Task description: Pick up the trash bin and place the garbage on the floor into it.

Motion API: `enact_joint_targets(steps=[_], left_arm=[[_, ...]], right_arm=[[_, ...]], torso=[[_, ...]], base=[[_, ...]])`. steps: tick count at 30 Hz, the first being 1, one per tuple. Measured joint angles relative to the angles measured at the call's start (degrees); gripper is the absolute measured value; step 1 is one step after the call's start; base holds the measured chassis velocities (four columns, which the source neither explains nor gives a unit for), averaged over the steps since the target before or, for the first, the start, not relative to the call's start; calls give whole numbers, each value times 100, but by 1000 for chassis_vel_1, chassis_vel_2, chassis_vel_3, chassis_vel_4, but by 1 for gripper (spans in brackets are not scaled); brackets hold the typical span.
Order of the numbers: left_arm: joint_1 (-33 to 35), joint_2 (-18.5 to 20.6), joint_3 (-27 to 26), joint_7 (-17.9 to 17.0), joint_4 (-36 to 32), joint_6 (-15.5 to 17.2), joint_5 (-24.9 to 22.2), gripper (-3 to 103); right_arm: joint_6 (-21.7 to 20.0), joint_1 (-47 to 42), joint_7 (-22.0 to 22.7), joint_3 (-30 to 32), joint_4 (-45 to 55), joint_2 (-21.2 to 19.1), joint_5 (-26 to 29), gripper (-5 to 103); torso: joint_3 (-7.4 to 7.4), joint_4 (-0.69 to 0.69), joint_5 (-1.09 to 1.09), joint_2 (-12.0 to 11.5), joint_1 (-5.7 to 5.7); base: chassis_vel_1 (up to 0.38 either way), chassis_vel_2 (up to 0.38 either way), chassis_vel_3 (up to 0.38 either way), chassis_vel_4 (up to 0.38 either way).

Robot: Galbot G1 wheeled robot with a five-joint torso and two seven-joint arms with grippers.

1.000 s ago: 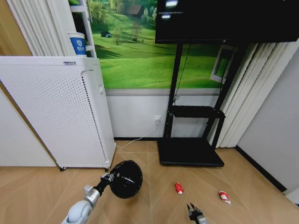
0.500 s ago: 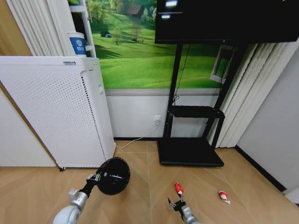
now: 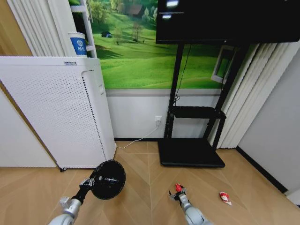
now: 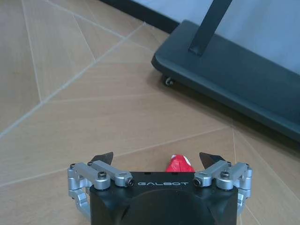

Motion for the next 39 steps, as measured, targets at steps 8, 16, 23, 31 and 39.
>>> enact_joint_targets(steps=[8, 16, 23, 31, 39], left_arm=[[-26, -71, 101, 58, 67, -26, 50, 6], [-55, -82, 184, 84, 105, -27, 64, 6], [-61, -115, 236, 97, 134, -35, 81, 6], [-75, -131, 237, 113, 147, -41, 82, 6], [-59, -196, 170, 142, 147, -63, 80, 6]], right_arm=[[-97, 322, 65, -64, -578, 312, -53, 100], [-133, 636, 171, -62, -998, 494, -59, 100], [-114, 1005, 282, 125, -1635, 644, -189, 100], [-119, 1221, 318, 172, -2031, 634, -197, 100], [-253, 1381, 284, 125, -2373, 687, -190, 100]], torso=[[0, 1, 1, 0, 0], [0, 2, 1, 0, 0], [0, 2, 1, 0, 0], [-1, 2, 1, 0, 0], [0, 1, 2, 0, 0]], base=[[0, 0, 0, 0], [0, 0, 0, 0], [0, 0, 0, 0], [0, 0, 0, 0], [0, 0, 0, 0]])
